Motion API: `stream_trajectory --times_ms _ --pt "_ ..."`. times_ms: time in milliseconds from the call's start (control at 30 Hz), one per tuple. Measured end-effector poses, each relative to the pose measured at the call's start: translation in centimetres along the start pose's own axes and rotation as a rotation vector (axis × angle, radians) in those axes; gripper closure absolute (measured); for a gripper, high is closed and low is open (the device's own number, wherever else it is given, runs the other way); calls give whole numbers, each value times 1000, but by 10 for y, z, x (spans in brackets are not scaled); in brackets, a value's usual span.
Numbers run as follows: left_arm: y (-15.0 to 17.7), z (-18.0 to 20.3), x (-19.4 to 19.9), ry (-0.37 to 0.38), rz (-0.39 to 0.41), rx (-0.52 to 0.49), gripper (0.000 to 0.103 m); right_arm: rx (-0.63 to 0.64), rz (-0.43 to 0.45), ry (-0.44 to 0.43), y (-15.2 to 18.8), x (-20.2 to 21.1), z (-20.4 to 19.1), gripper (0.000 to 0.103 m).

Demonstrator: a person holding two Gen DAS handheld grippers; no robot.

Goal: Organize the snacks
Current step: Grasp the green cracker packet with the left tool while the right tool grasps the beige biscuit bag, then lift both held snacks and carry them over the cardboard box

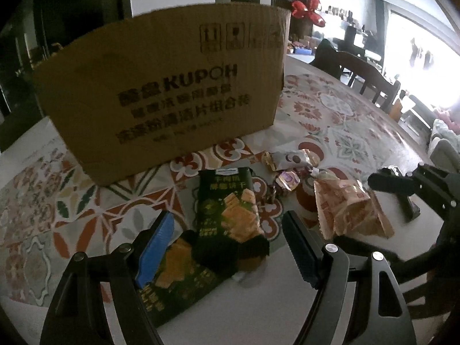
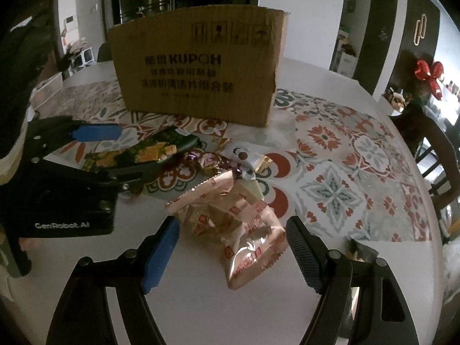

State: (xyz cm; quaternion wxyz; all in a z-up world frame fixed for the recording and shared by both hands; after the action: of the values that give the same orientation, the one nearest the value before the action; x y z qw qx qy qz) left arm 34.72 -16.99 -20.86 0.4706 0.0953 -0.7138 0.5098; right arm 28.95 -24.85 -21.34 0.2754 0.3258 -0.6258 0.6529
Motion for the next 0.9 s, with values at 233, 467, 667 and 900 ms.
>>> stream_trajectory --times_ms 233,467,667,900 --pt "-4 0 -13 16 -14 25 26 -31 -21 -11 -1 -12 2 26" --pt "-5 2 -18 18 -28 24 37 -76 -8 -21 -1 -13 7 44" --pt "-3 4 -21 21 -26 13 58 -93 12 -8 -1 -9 7 50" --pt "-7 4 -11 13 2 17 59 -116 44 -4 -3 -2 8 55"
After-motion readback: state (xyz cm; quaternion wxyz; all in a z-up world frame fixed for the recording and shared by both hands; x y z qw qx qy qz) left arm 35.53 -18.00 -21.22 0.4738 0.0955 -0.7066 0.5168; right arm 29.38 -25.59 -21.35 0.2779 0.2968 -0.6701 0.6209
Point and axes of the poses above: each gripper's, at about its wrist camera, not at the fingertips, and x roughly against the way its jaws point, z to its right, y to its underside, the point moved 10 cm from there along -x, roughly the way its jaws point, and after that the axes turned 3 degrees about -x, right-handed, at the moved point
